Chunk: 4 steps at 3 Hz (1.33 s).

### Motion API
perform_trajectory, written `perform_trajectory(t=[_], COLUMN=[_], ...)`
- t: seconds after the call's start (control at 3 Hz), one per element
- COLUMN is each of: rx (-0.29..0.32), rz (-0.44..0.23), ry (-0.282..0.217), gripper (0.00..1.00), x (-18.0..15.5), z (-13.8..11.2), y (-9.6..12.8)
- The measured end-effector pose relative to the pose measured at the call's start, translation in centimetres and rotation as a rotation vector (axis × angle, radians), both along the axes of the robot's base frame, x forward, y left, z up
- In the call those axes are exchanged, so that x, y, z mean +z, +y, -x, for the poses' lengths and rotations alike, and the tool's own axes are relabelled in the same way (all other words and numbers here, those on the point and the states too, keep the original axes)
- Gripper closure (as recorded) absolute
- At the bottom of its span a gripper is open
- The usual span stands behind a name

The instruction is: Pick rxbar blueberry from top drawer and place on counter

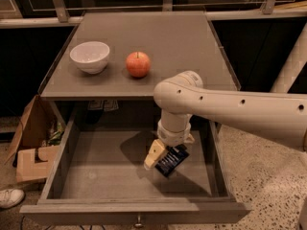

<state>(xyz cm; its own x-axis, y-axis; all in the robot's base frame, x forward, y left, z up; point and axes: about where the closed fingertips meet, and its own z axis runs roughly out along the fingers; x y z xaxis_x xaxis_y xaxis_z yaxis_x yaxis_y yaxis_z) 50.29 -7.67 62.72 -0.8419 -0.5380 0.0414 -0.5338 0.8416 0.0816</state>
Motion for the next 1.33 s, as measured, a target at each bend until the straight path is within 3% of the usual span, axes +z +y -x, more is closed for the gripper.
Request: perform_trajectory(t=[0.67,1.33], rx=[0.038,0.009], rz=[-0.031,-0.034], ry=[0.032,0.048], gripper=[0.0,0.0], x=[-2.9,-4.0], z=[0.7,0.5], y=[1.3,0.5])
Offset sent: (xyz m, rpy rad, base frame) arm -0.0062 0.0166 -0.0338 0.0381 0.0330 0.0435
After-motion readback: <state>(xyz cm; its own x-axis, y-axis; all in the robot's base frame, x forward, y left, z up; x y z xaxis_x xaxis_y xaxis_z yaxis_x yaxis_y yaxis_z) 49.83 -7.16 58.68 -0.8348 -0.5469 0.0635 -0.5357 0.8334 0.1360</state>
